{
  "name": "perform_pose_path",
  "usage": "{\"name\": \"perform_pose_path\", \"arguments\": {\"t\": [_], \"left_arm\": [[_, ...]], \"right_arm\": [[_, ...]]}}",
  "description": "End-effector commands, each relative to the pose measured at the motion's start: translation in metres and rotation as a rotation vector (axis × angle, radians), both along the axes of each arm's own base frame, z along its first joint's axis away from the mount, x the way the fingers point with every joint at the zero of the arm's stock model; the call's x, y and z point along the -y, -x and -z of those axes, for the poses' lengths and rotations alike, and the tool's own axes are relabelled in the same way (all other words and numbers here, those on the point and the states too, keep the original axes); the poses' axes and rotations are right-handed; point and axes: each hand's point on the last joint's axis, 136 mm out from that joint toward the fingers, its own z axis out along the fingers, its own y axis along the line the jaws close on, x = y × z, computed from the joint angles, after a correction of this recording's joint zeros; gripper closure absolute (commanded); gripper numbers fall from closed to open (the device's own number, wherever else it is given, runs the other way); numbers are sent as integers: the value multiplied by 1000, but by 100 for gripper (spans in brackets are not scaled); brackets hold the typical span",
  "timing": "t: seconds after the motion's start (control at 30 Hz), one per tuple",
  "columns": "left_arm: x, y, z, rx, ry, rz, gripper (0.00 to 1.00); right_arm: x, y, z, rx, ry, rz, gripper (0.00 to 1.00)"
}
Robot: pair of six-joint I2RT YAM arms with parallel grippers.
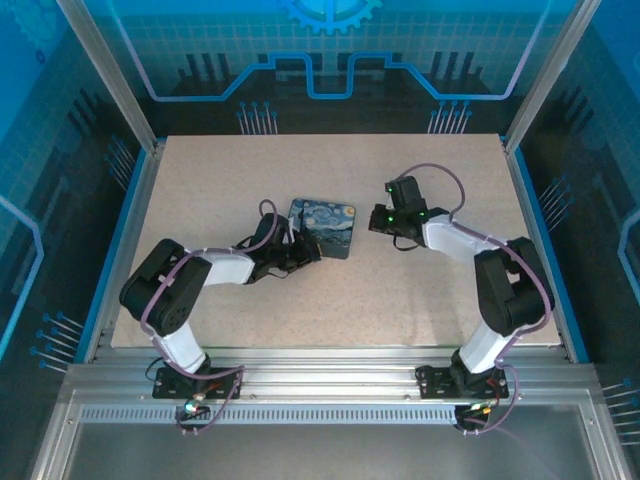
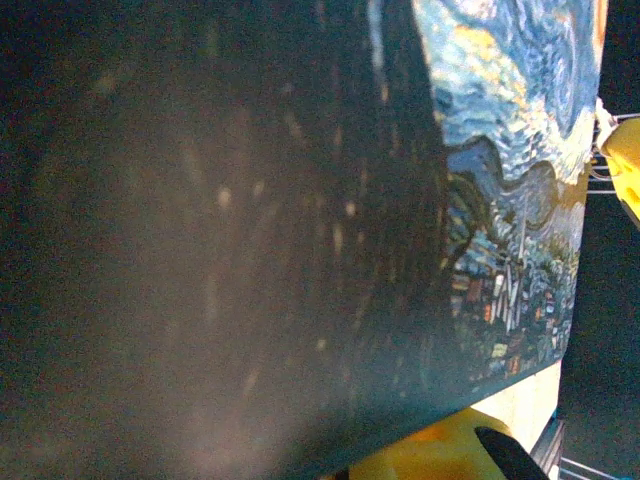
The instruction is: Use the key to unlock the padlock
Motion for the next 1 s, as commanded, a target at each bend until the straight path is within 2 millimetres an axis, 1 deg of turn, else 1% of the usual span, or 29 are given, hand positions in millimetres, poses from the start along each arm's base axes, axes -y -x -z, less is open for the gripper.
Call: {"name": "perform_pose_path", "arguments": {"t": [0.0, 0.1, 0.13, 0.17, 0.33, 0.43, 0.7, 0.83, 0.97], "left_arm": [[8, 2, -13, -35, -5, 1, 100], [18, -1, -19, -34, 4, 6, 100], [21, -2, -20, -39, 10, 2, 100], [24, -3, -21, -40, 22, -1, 100], [41, -9, -29, -30, 64, -12, 100], [50, -12, -31, -30, 69, -3, 100], [64, -20, -31, -33, 96, -8, 100], [66, -24, -31, -33, 98, -9, 100], [67, -24, -30, -34, 103, -6, 100]], "right_arm": [[1, 12, -14, 38, -36, -24, 100], [2, 25, -22, 63, -61, -40, 100], [2, 28, -28, 78, -72, -44, 100], [5, 37, -24, 69, -73, -46, 100], [9, 61, -33, 97, -126, -64, 100], [13, 72, -39, 112, -159, -66, 100], [16, 91, -54, 143, -256, -87, 100], [9, 99, -62, 148, -316, -118, 100], [2, 105, -77, 165, -379, -150, 100]]}}
